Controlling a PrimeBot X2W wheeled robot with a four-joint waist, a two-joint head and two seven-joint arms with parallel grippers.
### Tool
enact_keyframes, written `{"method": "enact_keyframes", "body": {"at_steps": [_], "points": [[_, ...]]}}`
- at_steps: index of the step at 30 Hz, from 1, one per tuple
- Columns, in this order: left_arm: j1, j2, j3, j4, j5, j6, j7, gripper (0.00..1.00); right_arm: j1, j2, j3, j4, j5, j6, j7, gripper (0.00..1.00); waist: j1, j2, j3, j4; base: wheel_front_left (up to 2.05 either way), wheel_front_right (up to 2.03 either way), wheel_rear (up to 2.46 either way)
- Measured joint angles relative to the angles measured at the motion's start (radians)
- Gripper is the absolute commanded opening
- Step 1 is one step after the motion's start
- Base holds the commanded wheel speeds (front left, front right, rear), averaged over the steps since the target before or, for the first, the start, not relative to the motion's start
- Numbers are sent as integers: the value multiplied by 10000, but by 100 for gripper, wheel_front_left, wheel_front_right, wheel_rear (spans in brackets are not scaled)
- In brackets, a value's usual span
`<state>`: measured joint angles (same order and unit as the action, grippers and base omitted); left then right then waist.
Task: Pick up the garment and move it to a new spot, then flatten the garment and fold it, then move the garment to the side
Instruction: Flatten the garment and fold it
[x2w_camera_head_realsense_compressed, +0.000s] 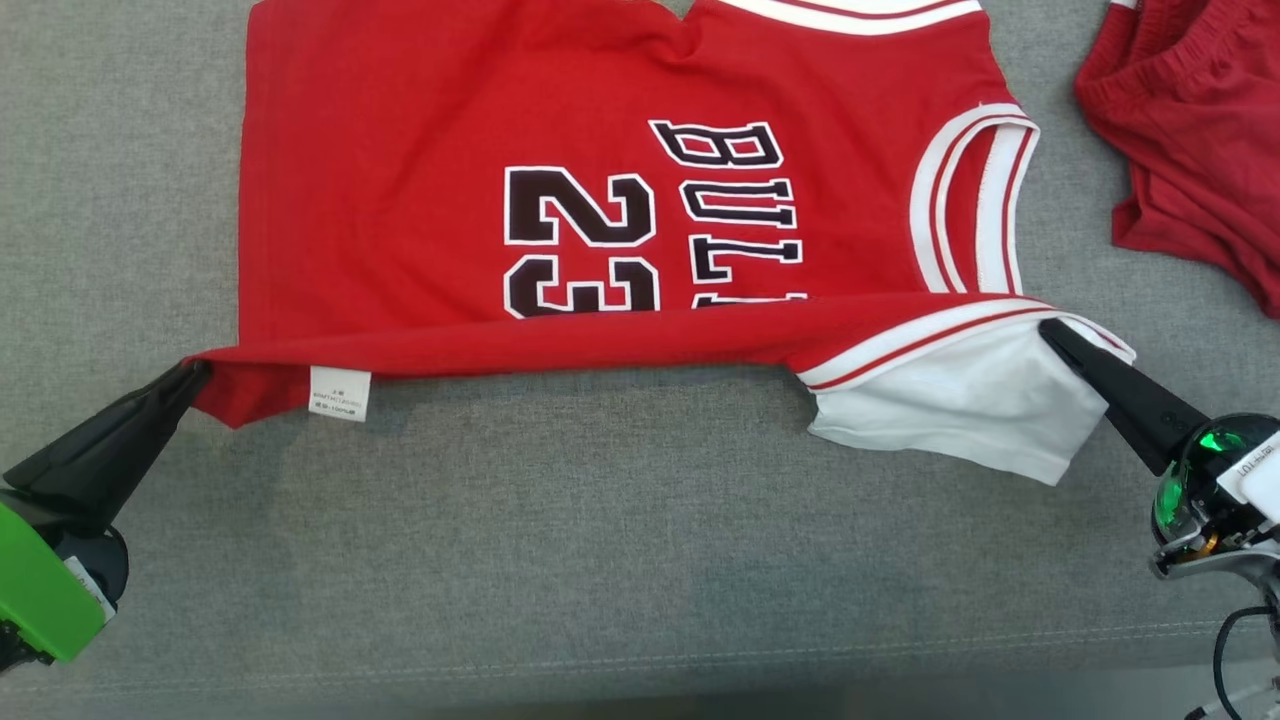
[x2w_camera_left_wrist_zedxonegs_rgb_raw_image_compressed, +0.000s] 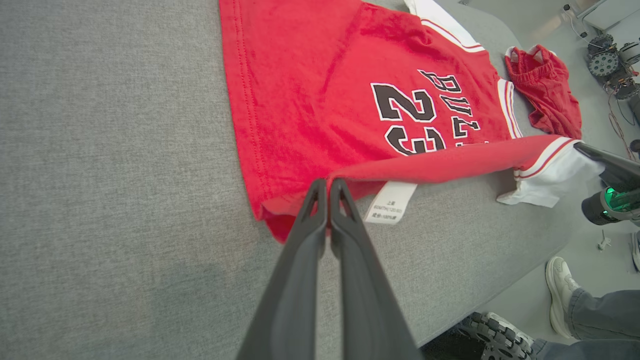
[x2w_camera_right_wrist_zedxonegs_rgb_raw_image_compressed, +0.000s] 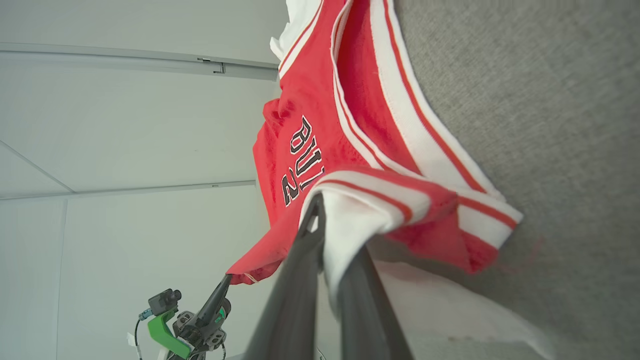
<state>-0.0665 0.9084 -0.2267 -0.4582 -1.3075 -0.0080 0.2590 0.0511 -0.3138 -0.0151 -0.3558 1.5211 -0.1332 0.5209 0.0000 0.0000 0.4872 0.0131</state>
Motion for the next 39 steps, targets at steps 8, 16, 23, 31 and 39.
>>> {"method": "enact_keyframes", "body": {"at_steps": [8, 16, 23, 31, 39], "points": [[-745, -92, -355, 489, -255, 96, 476, 0, -988, 278, 487, 566, -316, 0, 6, 6, 0, 0, 322, -83, 0, 0, 0], [-1504, -525, -633, 1074, -232, 174, 483, 73, -1548, 489, 821, 1168, -635, 0, 4, 53, 0, 0, 493, -110, 0, 0, 0], [-1851, -951, -738, 1503, -173, 176, 466, 100, -1955, 779, 823, 1521, -732, 0, -25, 100, 0, 0, 457, -185, 0, 0, 0], [-1956, -1423, -734, 1854, 75, 155, -27, 100, -2068, 986, 796, 1814, -794, 0, -174, 100, 0, 0, 189, -266, 0, 0, 0], [-2042, -1657, -161, 2213, 94, 92, -767, 100, -1987, 1049, 740, 1825, -980, 0, -301, 100, 0, 0, -89, -296, 0, 0, 0]]}}
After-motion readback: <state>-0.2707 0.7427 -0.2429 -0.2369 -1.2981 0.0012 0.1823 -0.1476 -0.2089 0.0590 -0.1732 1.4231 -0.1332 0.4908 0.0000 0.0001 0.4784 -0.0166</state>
